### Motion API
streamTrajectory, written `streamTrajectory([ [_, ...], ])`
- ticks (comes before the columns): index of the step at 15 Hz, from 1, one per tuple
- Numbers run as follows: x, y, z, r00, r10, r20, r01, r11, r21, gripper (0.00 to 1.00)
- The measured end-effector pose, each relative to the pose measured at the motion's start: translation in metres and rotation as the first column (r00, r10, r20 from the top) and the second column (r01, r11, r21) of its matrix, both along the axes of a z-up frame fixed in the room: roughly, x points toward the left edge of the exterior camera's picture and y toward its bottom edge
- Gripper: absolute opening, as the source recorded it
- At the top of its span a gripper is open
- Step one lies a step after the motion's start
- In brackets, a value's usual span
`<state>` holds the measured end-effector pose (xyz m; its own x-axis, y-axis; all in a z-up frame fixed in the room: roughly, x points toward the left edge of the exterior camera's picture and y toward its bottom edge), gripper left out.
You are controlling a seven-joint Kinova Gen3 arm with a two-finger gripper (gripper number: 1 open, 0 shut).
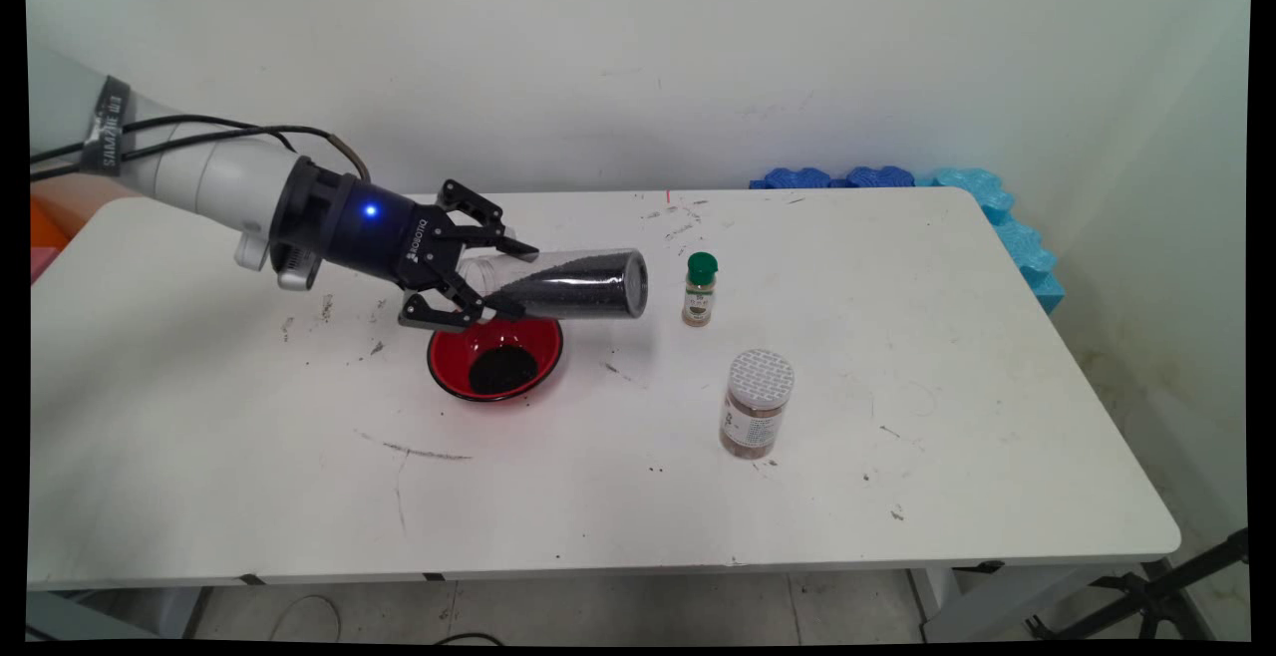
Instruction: Pour the black seasoning powder in the red bowl
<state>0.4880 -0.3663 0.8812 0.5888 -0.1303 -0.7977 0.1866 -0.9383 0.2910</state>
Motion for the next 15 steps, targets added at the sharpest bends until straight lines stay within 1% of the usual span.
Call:
streamTrajectory([
  [9, -0.0007, -0.0023, 0.0006, 0.997, 0.057, -0.056, -0.055, 0.998, 0.040, 0.00],
  [15, -0.0009, -0.0044, 0.0010, 0.991, 0.101, -0.091, -0.096, 0.993, 0.063, 0.00],
])
